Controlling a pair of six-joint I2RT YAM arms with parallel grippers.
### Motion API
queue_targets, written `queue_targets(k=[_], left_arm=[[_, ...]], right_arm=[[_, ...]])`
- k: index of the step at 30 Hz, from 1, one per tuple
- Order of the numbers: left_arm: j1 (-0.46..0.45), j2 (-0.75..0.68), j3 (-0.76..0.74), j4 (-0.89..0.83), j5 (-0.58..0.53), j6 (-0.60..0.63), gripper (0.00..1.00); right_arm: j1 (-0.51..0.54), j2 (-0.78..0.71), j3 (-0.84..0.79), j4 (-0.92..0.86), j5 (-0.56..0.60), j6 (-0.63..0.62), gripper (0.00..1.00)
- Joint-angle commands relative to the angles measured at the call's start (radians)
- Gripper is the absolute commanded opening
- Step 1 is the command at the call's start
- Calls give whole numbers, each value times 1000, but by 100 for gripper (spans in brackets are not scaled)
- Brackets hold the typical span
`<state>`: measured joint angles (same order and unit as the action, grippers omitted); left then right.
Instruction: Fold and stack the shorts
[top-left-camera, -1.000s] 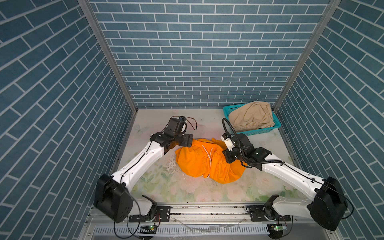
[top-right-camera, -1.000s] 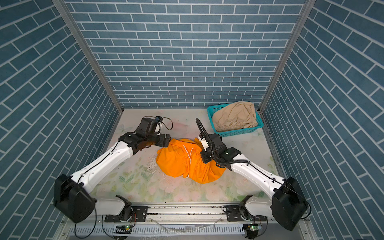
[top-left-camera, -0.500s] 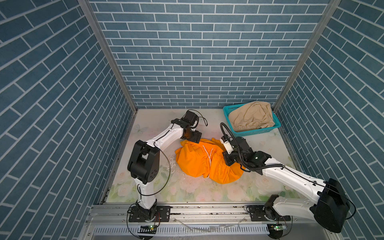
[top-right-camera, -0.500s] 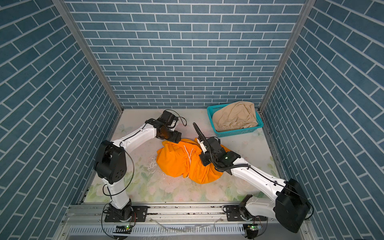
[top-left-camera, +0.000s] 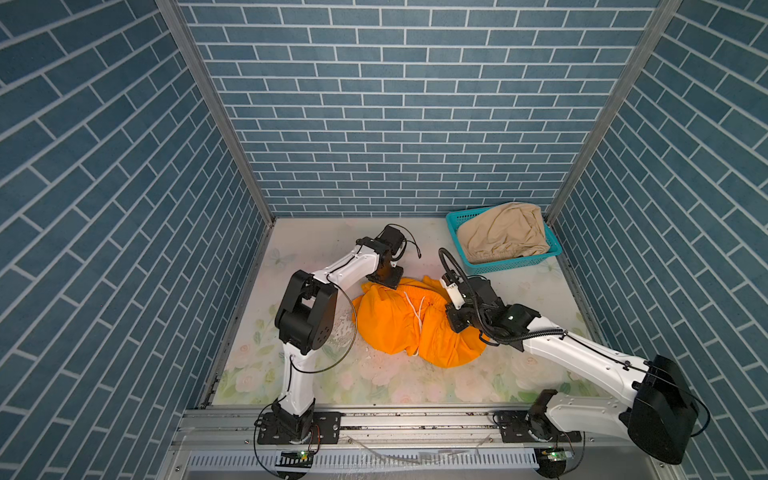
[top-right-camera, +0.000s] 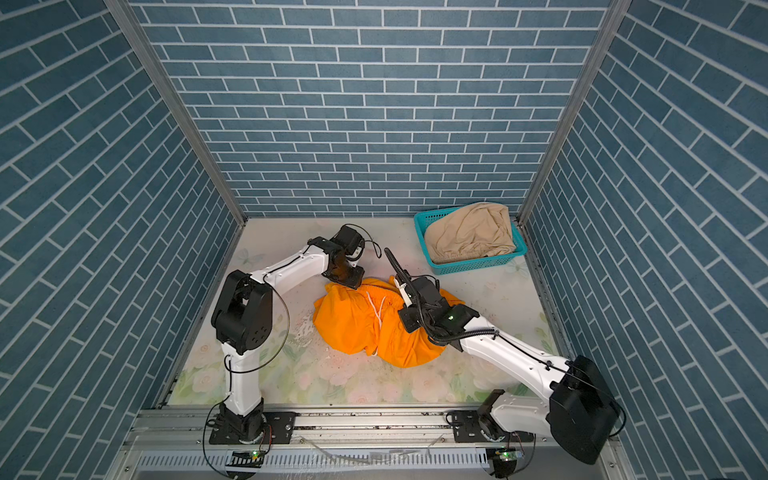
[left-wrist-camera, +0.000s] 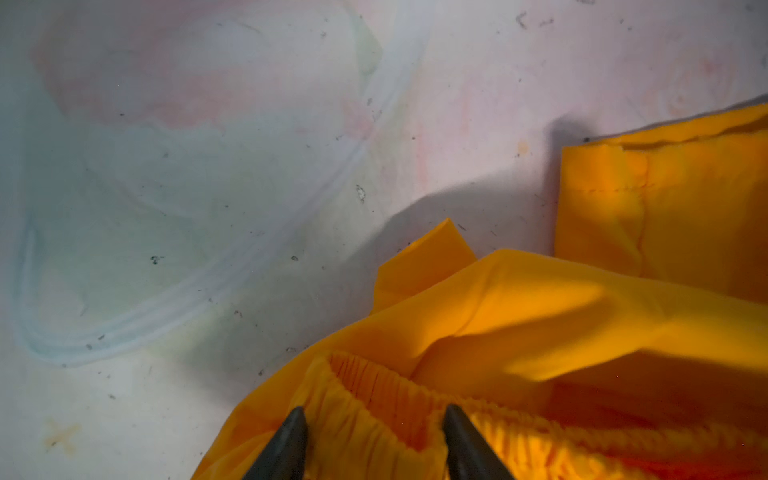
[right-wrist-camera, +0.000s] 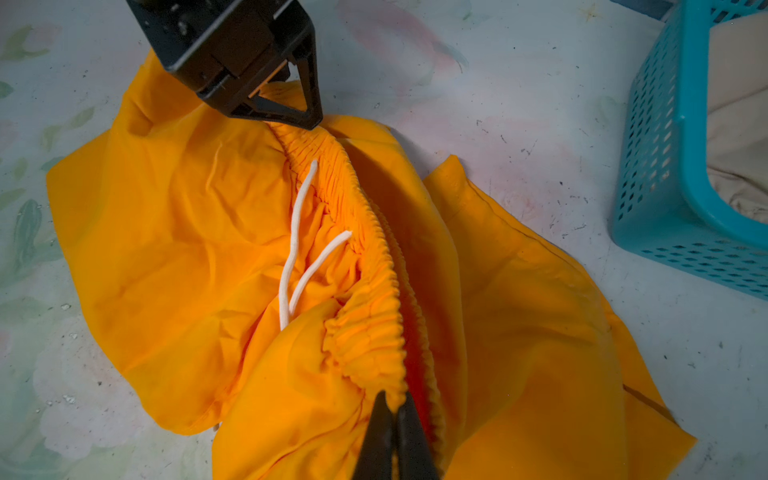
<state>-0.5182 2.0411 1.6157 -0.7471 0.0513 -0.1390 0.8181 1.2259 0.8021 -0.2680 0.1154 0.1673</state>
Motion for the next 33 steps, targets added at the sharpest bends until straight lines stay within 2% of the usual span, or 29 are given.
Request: queue_targets(k=[1, 2, 5, 10, 17, 23, 28, 31, 33], left_arm=[[7, 4, -6, -9, 43, 10, 8], [7, -8, -21, 0, 57, 11, 0], [10, -84, -68, 28, 66, 16, 0], [27, -300, -105, 9, 42, 50, 0], [28, -663, -83, -64, 18, 115, 0], [34, -826, 84, -189, -50, 187, 0], [38, -856, 309, -290, -132, 216, 0], [38, -860, 397, -319, -138, 218, 0], [37, -845, 402, -343, -177, 233, 0]], right_arm=[[4, -9, -29, 33, 23, 1, 0], [2, -11, -33, 43, 20, 4, 0], [4, -17, -29, 53, 5, 8, 0], [-14, -32, 63, 0, -24, -15, 0], [-42, -16, 391, -179, -116, -99, 0], [-45, 71, 815, -403, -148, -172, 0], [-45, 131, 1113, -528, -198, -206, 0], [-45, 128, 1157, -534, -250, -216, 0], [-47, 123, 1101, -512, -211, -238, 0]])
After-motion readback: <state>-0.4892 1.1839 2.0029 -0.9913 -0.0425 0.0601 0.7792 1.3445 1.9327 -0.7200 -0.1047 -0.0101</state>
